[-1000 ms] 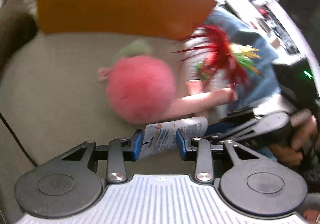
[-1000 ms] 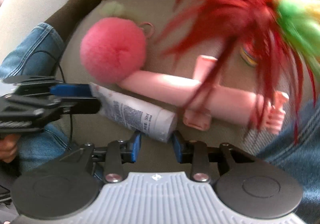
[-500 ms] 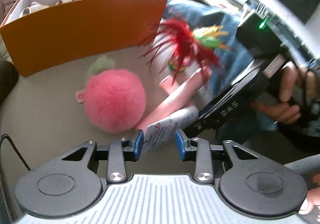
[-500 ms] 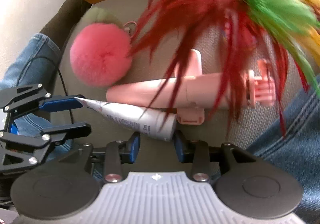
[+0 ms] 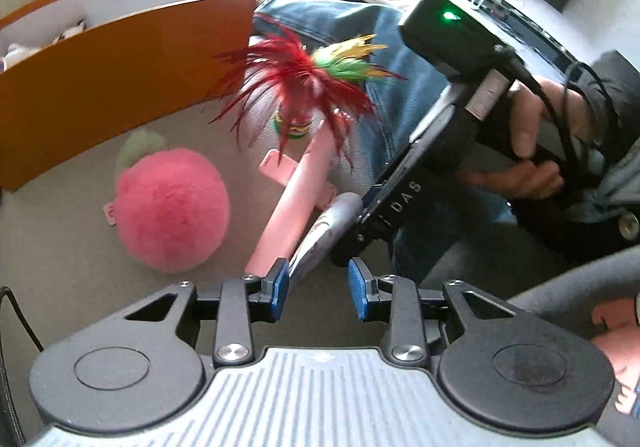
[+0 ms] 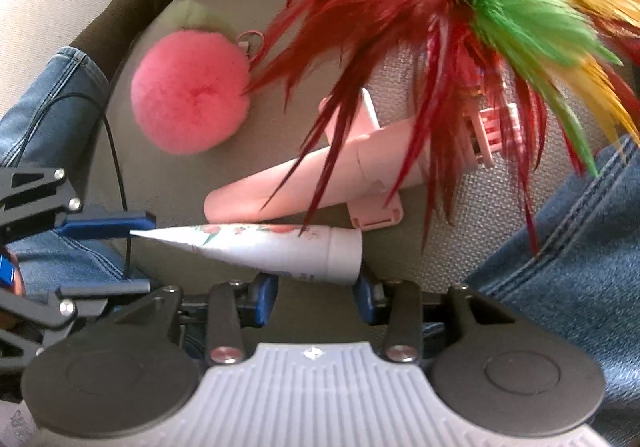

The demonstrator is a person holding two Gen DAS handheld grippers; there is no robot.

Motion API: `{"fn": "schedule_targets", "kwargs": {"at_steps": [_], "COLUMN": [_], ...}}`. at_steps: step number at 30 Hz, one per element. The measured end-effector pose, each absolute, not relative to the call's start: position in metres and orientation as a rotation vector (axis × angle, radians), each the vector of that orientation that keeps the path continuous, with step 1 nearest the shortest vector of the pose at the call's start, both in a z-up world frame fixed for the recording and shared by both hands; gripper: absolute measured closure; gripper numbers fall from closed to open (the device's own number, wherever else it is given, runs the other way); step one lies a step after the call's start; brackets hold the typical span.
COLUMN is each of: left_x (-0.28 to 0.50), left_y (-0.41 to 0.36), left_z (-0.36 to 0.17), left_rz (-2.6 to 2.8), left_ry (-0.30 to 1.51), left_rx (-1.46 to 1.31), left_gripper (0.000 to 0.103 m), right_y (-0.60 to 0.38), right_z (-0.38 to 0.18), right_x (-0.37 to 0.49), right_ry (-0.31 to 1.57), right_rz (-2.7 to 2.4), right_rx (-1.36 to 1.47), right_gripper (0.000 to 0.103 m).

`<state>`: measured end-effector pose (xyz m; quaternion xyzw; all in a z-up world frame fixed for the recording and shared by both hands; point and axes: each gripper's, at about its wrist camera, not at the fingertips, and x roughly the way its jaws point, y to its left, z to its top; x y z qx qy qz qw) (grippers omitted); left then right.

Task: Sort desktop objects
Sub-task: 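Grasp the white lotion tube with the left gripper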

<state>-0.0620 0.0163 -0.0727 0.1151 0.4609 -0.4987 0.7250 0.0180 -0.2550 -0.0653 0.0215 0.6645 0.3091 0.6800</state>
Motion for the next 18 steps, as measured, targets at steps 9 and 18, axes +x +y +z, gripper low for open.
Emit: {"fn": "schedule_targets", "kwargs": {"at_steps": [9, 18], "left_x": [-0.063, -0.063], "left_y": [0.015, -0.009], "left_z": [-0.071, -0.091], "left_rz": [-1.103, -0.955], "left_ry": [1.056, 1.03], "left_rx": [0.223, 0.401], "left_gripper": [0.085, 0.088], "right_y": [-0.244, -0.254], "right_z": [-0.067, -0.052], "right_x": [0.02, 0.018], "right_ry": [1.516, 1.438], "right_rz": [0.791, 0.764], "right_rx": [0.158, 0.19], "right_gripper": [0.072, 0.072]}}
